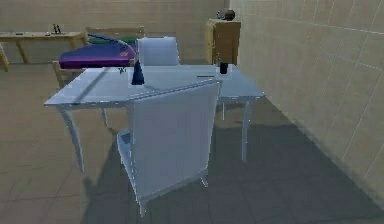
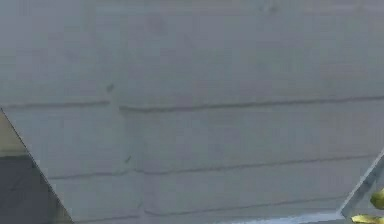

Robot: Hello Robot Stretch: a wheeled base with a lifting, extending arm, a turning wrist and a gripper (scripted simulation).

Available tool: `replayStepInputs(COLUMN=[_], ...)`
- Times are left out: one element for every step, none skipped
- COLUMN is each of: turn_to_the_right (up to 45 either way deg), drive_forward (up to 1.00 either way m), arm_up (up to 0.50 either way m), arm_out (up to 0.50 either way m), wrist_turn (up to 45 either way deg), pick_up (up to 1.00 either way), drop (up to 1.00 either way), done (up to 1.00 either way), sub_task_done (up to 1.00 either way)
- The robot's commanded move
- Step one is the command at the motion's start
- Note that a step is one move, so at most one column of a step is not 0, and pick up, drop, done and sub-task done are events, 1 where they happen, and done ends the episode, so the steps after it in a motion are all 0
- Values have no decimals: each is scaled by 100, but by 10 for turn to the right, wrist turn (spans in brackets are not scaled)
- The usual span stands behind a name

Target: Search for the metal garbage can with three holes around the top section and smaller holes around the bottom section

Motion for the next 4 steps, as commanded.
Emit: replayStepInputs(turn_to_the_right=[0,-300,0,450], drive_forward=[55,0,5,0], arm_up=[0,0,0,0], arm_out=[0,0,0,0], wrist_turn=[0,0,0,0], pick_up=[0,0,0,0], drop=[0,0,0,0], done=[0,0,0,0], sub_task_done=[0,0,0,0])
